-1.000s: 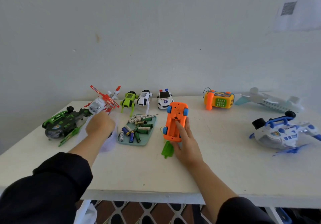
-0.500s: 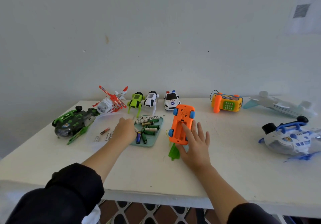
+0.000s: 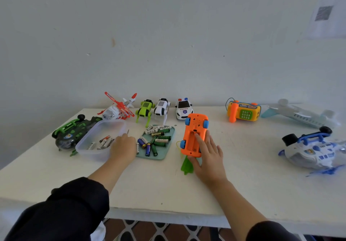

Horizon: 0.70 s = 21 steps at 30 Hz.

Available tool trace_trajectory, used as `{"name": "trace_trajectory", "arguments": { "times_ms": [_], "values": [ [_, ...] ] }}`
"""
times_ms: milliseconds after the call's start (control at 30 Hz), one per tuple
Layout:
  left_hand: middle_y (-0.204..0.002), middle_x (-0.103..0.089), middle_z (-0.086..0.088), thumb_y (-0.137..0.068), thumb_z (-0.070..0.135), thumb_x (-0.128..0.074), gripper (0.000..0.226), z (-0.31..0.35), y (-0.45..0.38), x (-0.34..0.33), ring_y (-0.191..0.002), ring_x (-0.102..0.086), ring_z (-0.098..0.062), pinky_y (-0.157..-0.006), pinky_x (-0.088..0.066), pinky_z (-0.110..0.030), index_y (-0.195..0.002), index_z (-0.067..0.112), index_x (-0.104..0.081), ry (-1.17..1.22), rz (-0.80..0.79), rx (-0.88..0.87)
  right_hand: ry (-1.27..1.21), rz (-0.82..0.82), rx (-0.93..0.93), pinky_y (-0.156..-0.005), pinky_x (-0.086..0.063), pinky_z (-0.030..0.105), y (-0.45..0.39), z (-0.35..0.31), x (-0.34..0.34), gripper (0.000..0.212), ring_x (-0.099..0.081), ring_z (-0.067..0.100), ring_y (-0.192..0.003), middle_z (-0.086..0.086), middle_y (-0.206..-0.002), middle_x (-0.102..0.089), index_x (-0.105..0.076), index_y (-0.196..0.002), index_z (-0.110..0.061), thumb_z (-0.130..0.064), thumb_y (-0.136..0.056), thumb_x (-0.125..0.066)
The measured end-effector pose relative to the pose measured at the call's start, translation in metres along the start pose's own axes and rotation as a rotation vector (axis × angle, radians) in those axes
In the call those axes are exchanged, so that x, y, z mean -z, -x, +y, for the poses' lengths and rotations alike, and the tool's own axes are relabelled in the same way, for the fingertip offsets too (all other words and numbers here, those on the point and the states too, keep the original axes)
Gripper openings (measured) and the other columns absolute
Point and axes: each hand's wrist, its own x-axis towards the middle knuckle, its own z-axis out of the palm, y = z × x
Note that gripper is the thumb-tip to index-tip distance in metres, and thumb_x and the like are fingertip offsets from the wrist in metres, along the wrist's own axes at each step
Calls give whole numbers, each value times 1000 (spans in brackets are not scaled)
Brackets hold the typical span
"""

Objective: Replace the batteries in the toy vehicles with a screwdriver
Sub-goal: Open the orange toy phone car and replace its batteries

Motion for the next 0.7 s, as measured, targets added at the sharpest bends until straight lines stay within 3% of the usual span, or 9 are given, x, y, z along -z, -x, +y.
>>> {"name": "trace_trajectory", "arguments": {
  "times_ms": [200,433,533,600,700],
  "values": [
    [-93,-67,-10,-88,7,-51,23,-2,7,-8,-94,-59,-28,-77,-52,-34,-97,14,-71,264,2,105,-80,10,29,-93,-44,55,-1,0,-1,63,-46,37,-128,20,-150,-30,-23,-139,-26,-50,-83,-39],
    [-91,-70,-5,-89,21,-57,16,3,13,-8,-89,-61,-25,-77,-51,-29,-94,18,-72,312,-49,84,-168,35,44,-92,-48,52,-2,3,-3,68,-54,39,-118,16,-154,-20,-31,-144,-24,-29,-84,-62],
    [-88,-68,-3,-88,18,-57,17,6,11,-4,-87,-60,-24,-77,-50,-30,-97,17,-70,259,-90,109,-194,29,12,-93,-47,48,-2,2,-2,72,-53,37,-119,8,-157,-9,-23,-143,-29,-22,-86,-66],
    [-94,-66,-3,-88,20,-56,17,11,9,0,-93,-59,-23,-77,-45,-30,-101,17,-68,191,-76,129,-204,30,-8,-92,-48,46,-3,2,-2,74,-53,36,-120,3,-157,-6,-16,-140,-35,-21,-86,-66],
    [-110,-62,-2,-93,24,-50,24,22,15,2,-107,-53,-23,-85,-37,-34,-112,22,-64,185,68,151,-211,34,-3,-91,-48,44,-2,1,-4,75,-53,34,-121,0,-156,-5,-16,-138,-35,-19,-86,-67]
  ]
}}
